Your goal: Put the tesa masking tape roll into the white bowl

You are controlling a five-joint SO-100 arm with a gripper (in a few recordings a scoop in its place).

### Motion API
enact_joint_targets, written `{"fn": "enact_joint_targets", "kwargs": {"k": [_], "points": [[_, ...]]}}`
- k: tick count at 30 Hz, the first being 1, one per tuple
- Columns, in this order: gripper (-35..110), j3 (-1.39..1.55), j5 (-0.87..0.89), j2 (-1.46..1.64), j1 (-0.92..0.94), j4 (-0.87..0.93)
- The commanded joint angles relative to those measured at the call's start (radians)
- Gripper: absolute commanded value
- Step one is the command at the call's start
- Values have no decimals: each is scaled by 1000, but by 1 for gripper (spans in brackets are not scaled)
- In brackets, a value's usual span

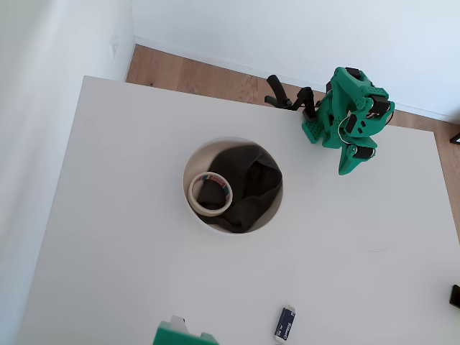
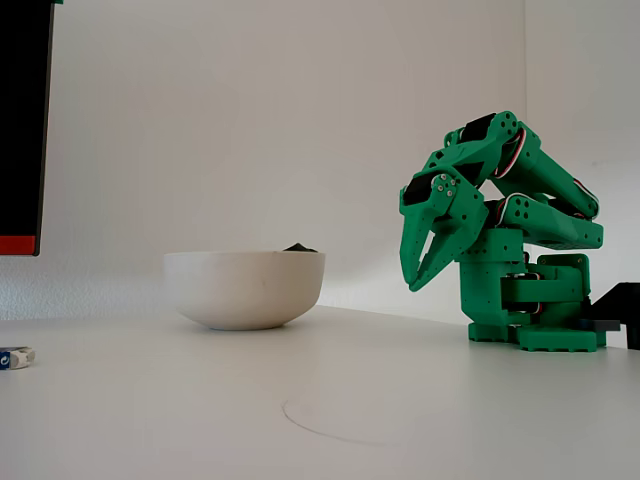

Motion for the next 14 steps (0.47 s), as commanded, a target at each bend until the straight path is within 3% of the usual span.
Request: {"fn": "enact_joint_targets", "kwargs": {"k": [1, 14], "points": [[-8, -11, 9, 8, 8, 14], [-7, -11, 26, 8, 29, 17]]}}
